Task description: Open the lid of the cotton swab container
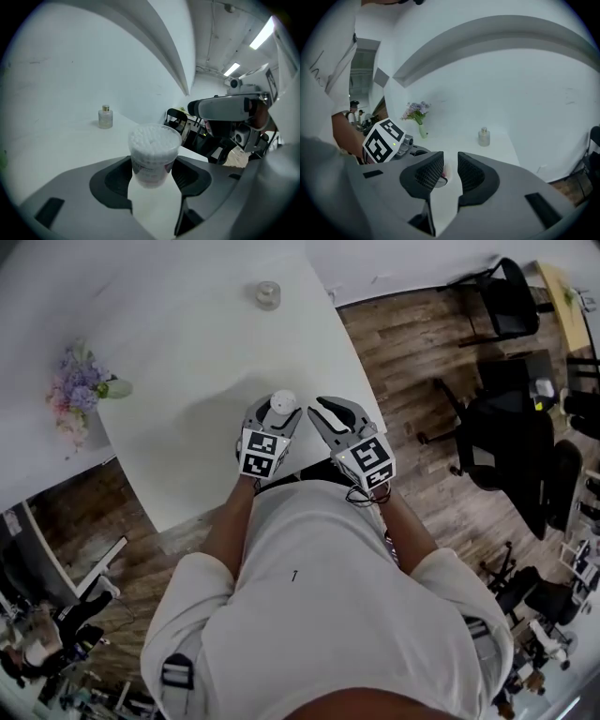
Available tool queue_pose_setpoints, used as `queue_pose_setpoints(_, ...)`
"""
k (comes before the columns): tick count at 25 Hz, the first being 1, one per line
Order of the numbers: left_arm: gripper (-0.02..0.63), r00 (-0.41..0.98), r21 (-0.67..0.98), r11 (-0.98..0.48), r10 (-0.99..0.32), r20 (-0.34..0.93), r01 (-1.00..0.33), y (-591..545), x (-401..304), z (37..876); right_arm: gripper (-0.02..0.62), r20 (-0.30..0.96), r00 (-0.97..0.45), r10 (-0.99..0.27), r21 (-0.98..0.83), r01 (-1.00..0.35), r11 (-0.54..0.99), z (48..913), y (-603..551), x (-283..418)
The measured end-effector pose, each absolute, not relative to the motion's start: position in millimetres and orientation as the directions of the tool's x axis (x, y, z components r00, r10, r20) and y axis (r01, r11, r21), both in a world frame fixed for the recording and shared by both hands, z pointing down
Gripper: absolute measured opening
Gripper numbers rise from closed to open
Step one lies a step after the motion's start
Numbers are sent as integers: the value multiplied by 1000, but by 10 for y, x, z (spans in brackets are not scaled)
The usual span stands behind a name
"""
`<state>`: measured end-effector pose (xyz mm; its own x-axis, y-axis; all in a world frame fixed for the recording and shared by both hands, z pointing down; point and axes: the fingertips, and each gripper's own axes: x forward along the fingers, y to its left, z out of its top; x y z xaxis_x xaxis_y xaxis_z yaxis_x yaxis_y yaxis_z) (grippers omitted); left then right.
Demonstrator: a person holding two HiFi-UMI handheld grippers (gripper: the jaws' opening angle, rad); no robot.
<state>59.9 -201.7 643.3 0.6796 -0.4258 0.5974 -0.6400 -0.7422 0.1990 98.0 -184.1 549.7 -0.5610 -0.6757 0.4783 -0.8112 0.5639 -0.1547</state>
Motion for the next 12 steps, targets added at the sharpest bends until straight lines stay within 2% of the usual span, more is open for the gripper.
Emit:
queue_pose_setpoints(6,272,647,172,-714,-471,600,-679,-2159,504,6110,172,422,-754,-503,-157,-607,779,5304,-2064,663)
queue_pose_setpoints(12,272,614,123,-707,-498,612,-696,-2142,332,5942,258,390,-844,-367,-213,-471,856,5304,-2053,338)
